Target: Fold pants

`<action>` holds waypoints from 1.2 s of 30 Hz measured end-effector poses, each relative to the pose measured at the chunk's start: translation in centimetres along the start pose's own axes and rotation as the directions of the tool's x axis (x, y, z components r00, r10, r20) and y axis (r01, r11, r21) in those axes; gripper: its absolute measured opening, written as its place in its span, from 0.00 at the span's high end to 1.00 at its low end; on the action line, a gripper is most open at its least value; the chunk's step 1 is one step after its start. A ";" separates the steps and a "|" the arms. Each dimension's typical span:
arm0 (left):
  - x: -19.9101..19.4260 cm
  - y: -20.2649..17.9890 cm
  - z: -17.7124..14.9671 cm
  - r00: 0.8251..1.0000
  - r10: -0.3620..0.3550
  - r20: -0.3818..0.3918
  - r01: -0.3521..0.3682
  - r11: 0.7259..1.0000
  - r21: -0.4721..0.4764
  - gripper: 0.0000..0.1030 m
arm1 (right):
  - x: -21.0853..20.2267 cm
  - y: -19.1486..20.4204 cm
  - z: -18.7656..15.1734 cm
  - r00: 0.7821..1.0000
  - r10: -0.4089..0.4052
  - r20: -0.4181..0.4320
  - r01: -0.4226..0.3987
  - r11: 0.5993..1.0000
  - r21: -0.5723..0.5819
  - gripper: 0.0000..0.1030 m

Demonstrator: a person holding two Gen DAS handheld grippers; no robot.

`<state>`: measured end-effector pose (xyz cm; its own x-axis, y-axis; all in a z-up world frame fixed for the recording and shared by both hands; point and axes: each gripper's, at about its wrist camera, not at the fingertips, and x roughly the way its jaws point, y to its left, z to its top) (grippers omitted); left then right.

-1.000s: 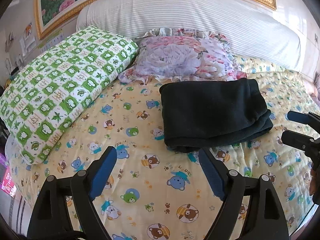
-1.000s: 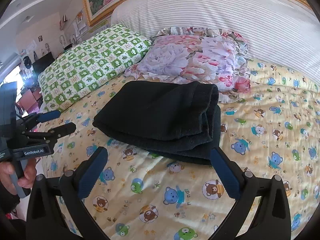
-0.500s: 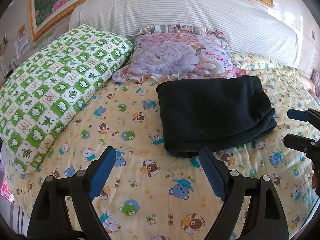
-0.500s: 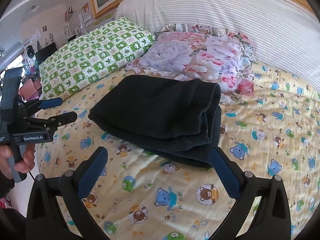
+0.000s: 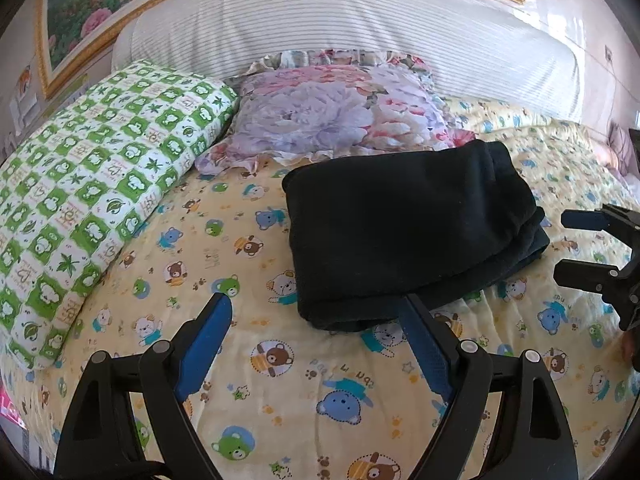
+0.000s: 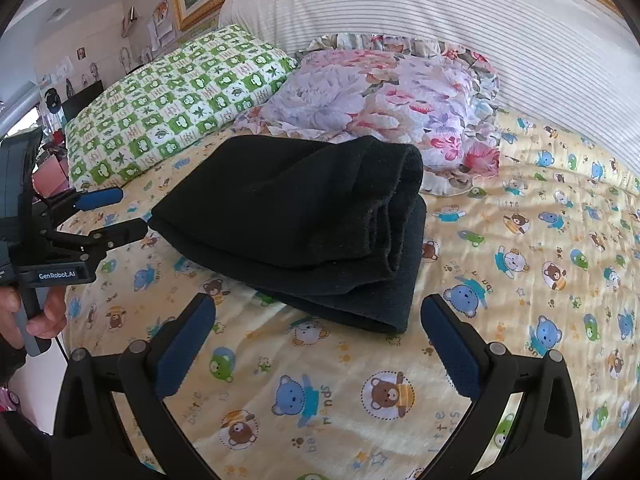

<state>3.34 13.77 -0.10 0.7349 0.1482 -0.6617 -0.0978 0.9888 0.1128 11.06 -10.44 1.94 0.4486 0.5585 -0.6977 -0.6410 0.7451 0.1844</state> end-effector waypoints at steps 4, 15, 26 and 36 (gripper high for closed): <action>0.3 -0.1 0.0 1.000 -0.002 -0.002 0.002 1.000 0.004 0.16 | 0.5 -0.3 0.0 1.000 0.005 -0.008 -0.005 1.000 0.001 0.01; 0.5 -0.6 0.2 1.000 -0.008 -0.001 0.008 1.000 0.018 0.16 | 0.9 -0.5 0.2 1.000 0.011 -0.006 -0.011 1.000 0.003 0.01; 0.0 -1.7 0.3 1.000 -0.021 0.012 0.020 0.999 0.051 0.15 | 0.6 -0.6 0.4 1.000 0.017 0.005 -0.017 1.000 0.006 0.01; 0.2 -2.2 0.3 0.999 -0.038 0.009 0.037 0.997 0.067 0.14 | 0.6 -0.6 0.3 1.000 0.014 0.004 -0.014 1.000 0.006 0.01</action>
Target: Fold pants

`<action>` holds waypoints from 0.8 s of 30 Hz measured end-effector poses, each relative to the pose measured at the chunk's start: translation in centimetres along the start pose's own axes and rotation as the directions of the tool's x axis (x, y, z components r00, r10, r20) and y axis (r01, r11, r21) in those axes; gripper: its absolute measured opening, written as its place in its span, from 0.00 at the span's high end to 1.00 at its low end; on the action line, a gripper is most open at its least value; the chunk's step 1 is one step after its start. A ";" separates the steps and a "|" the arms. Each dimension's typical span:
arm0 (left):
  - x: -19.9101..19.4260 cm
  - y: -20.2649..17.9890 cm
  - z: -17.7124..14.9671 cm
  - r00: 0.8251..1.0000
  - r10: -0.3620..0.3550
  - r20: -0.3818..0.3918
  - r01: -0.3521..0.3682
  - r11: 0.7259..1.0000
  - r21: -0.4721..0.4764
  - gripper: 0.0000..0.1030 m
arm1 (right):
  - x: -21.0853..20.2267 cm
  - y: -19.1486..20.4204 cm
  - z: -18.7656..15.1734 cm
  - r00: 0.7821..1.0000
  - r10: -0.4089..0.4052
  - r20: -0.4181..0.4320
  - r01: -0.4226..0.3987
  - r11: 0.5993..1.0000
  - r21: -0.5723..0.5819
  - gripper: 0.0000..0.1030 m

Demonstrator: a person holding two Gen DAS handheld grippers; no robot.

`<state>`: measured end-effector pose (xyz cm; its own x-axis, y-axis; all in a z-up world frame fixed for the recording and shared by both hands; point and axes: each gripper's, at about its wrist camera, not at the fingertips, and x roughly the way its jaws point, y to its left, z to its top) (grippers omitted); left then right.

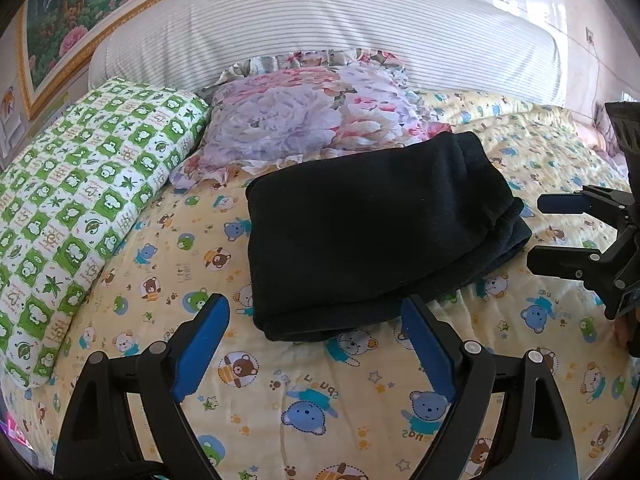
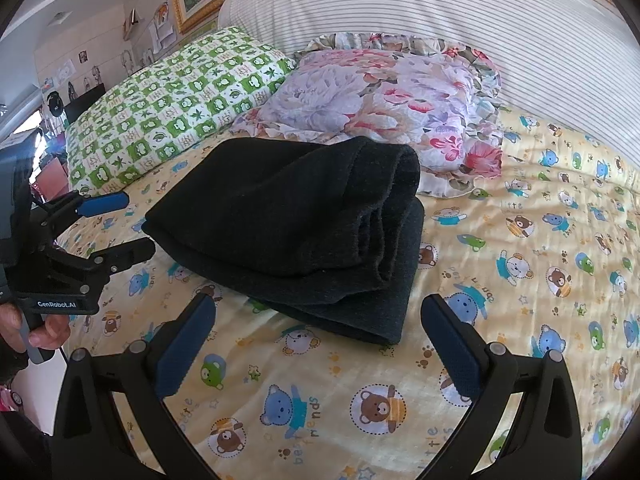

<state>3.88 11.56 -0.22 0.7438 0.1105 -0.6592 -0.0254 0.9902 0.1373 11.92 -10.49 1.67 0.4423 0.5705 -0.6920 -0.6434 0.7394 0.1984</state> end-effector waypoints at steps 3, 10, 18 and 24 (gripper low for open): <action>0.0 0.0 0.1 1.000 0.000 0.001 0.000 1.000 0.002 0.14 | 0.0 0.0 0.1 1.000 0.001 0.001 -0.001 1.000 -0.001 0.01; 0.2 0.0 0.3 1.000 -0.008 -0.004 0.008 1.000 0.001 0.14 | -0.2 -0.3 0.2 1.000 -0.003 0.005 0.003 1.000 -0.002 0.01; 0.5 0.0 0.7 1.000 -0.023 -0.005 0.023 1.000 -0.008 0.14 | -0.6 -0.7 0.7 1.000 -0.010 0.015 0.010 1.000 -0.011 0.01; 0.6 0.2 1.2 1.000 -0.030 0.005 0.030 0.999 -0.025 0.14 | -0.6 -0.7 0.8 1.000 -0.011 0.015 0.011 1.000 -0.012 0.01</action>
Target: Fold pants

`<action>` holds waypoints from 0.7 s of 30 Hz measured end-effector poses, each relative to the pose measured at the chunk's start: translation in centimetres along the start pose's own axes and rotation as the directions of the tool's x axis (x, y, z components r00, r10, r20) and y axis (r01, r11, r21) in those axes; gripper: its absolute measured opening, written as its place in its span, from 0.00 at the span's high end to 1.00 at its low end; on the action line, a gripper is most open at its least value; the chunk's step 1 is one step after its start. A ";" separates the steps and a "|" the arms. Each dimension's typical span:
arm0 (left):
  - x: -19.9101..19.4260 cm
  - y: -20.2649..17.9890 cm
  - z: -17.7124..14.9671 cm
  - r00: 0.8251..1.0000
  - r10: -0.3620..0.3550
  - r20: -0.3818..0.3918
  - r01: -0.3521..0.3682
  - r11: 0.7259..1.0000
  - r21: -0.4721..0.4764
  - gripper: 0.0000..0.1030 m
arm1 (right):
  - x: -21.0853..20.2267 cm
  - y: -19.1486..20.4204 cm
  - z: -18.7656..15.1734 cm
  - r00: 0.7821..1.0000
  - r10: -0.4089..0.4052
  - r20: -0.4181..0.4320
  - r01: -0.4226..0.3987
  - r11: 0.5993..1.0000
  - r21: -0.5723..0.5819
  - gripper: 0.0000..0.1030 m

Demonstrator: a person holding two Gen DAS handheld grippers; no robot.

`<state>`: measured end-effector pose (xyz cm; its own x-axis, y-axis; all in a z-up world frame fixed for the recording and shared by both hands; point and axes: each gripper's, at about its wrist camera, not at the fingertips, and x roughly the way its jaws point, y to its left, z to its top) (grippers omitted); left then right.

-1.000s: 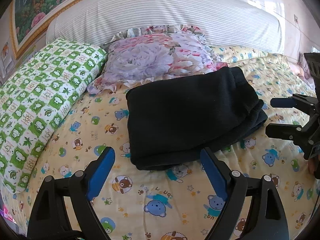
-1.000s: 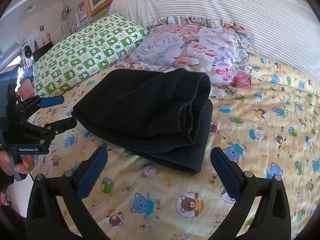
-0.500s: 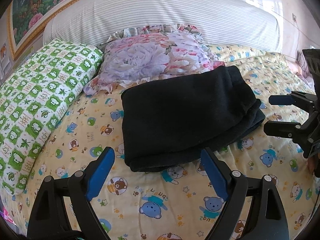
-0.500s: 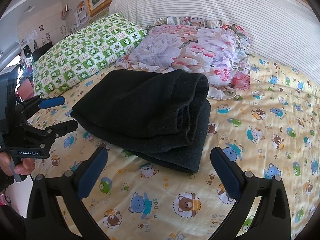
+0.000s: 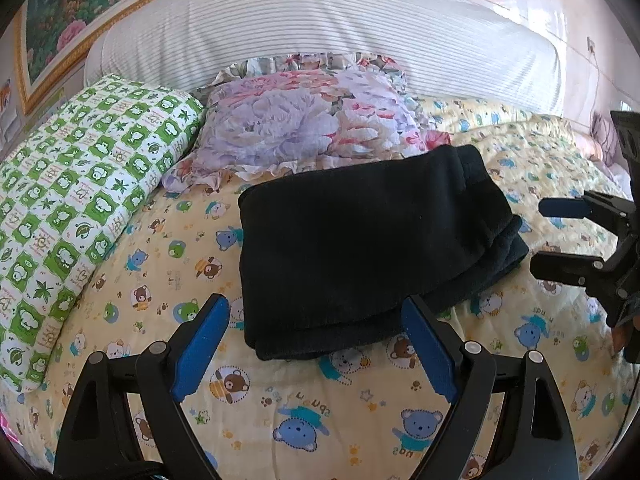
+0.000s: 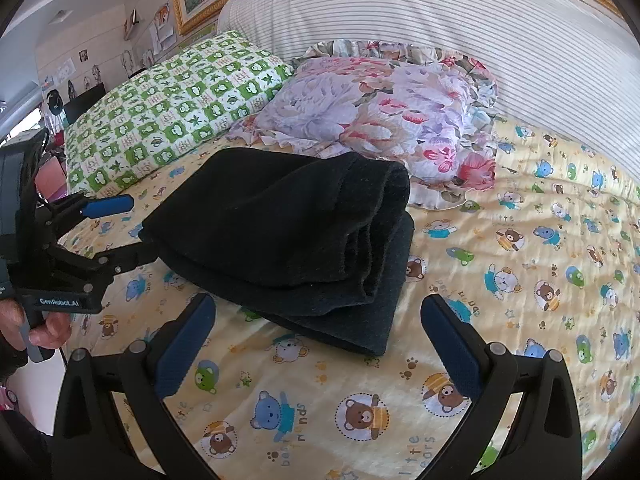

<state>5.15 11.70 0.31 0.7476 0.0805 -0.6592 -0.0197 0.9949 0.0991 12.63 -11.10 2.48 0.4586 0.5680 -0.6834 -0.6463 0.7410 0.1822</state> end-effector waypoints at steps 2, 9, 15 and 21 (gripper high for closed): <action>0.1 0.1 0.3 1.000 -0.006 -0.001 0.006 1.000 -0.005 0.14 | 0.0 -0.1 0.0 1.000 -0.002 0.001 0.002 1.000 0.000 0.01; -0.3 -0.1 1.3 1.000 -0.004 0.012 0.004 1.000 -0.009 0.14 | -0.5 -0.9 -0.1 1.000 0.000 0.014 -0.001 1.000 0.028 0.01; -0.5 -0.4 1.9 1.000 -0.004 0.021 0.004 1.000 0.000 0.14 | -0.9 -0.9 -0.1 1.000 -0.001 0.020 0.001 1.000 0.027 0.01; -0.7 -0.5 2.1 1.000 0.002 0.023 -0.002 1.000 0.005 0.14 | -1.0 -0.8 0.0 1.000 0.001 0.021 -0.002 1.000 0.024 0.01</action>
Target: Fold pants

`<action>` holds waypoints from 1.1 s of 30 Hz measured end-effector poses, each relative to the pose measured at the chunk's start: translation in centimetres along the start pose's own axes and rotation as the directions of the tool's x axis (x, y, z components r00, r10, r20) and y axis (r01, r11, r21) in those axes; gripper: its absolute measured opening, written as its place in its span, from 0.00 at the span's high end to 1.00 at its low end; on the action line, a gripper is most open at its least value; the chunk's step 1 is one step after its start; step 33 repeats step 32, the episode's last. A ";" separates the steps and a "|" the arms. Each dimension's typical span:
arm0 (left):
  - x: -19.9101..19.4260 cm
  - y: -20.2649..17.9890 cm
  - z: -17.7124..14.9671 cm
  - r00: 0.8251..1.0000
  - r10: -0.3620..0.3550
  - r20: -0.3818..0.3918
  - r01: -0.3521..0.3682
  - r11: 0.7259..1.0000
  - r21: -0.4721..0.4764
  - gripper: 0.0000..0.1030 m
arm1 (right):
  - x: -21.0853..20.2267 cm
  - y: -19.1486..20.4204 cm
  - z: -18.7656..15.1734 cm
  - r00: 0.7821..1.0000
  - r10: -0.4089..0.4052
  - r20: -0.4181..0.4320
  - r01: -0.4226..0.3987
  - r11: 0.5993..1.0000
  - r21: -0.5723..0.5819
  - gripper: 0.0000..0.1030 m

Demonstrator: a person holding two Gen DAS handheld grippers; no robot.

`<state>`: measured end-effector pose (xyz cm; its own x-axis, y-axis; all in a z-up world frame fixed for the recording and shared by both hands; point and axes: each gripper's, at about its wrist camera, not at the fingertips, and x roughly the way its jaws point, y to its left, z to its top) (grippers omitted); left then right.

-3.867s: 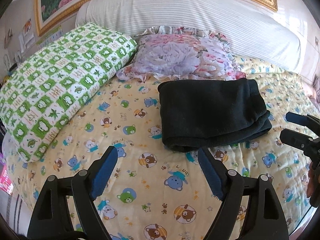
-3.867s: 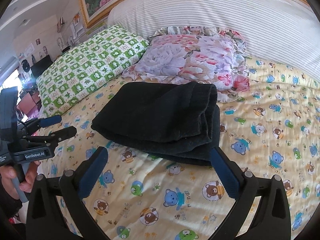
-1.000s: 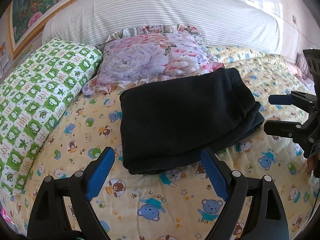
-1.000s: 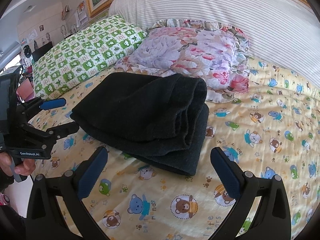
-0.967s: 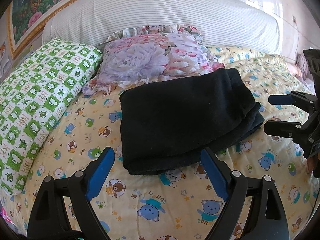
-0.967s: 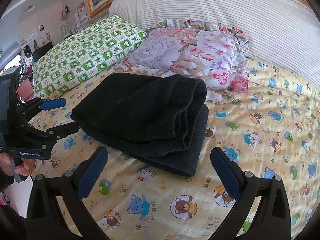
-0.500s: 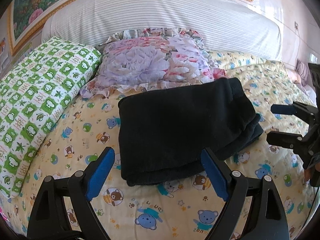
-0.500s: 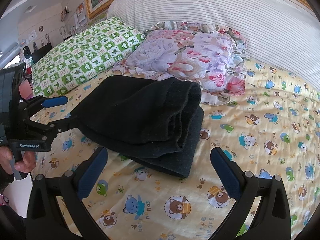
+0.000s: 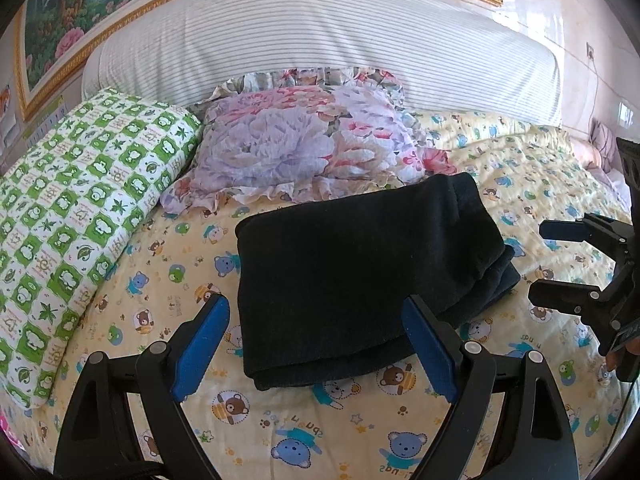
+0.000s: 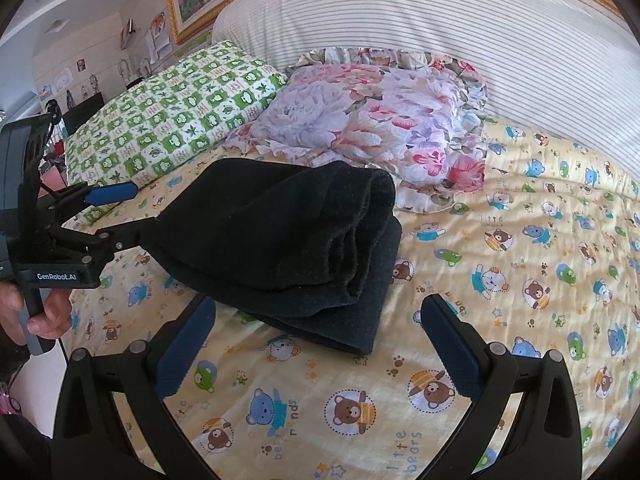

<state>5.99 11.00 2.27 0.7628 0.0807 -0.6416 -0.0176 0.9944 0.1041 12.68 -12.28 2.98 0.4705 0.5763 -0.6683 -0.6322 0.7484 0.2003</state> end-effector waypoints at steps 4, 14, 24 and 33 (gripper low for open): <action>-0.2 0.0 0.4 1.000 0.008 0.004 -0.008 1.000 0.001 0.14 | -0.1 0.2 0.2 1.000 0.002 0.001 -0.002 1.000 -0.003 0.01; -0.4 -0.4 0.6 1.000 0.021 -0.002 -0.021 1.000 0.013 0.14 | -1.0 0.5 0.4 1.000 0.007 0.013 -0.007 1.000 0.002 0.01; 0.1 -1.2 0.3 0.998 0.054 -0.027 -0.053 0.998 0.023 0.14 | 0.8 0.9 0.2 0.999 0.051 -0.007 -0.051 0.998 0.034 0.01; 0.6 -1.4 0.1 0.996 0.065 -0.058 -0.064 0.998 0.029 0.14 | 0.9 0.0 -0.1 0.997 0.074 0.011 -0.075 0.992 0.104 0.00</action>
